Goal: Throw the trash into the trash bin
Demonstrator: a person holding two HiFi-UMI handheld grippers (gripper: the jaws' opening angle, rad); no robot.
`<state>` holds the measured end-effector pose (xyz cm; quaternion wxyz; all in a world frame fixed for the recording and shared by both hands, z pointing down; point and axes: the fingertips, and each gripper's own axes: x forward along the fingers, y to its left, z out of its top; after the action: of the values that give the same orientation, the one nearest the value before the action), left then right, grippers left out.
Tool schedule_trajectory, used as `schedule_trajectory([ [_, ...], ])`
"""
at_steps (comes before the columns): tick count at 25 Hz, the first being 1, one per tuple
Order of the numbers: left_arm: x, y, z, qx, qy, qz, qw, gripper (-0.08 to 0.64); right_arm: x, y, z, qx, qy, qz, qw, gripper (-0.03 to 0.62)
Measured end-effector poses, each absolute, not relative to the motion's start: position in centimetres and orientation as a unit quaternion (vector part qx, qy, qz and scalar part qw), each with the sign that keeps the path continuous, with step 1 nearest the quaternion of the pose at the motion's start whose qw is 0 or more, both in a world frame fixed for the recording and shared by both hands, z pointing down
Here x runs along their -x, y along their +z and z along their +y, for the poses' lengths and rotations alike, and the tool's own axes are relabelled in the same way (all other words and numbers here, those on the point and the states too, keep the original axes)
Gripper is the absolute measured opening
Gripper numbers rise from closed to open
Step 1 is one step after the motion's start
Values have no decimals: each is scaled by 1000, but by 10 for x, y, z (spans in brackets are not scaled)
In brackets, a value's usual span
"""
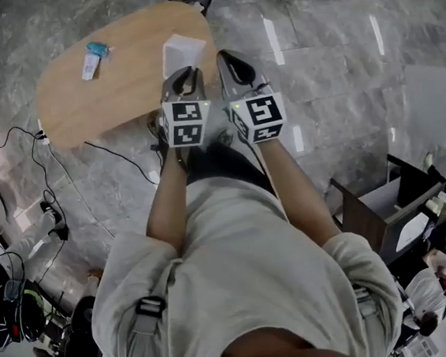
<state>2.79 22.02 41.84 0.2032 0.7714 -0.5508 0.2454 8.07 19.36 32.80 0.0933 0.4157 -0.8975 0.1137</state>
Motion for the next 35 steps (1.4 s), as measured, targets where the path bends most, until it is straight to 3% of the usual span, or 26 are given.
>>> schedule_trajectory([
  [10,-113,391,187,-788,221,-543,188,75,-167,319,165,-446,107,-885,84,8],
  [19,-155,390,69,-777,189,-570,191,75,-216,335,56,-447,117,-882,99,8],
  [35,-141,410,-71,-732,169,-616,237,75,-204,364,-112,-392,140,-900,128,8],
])
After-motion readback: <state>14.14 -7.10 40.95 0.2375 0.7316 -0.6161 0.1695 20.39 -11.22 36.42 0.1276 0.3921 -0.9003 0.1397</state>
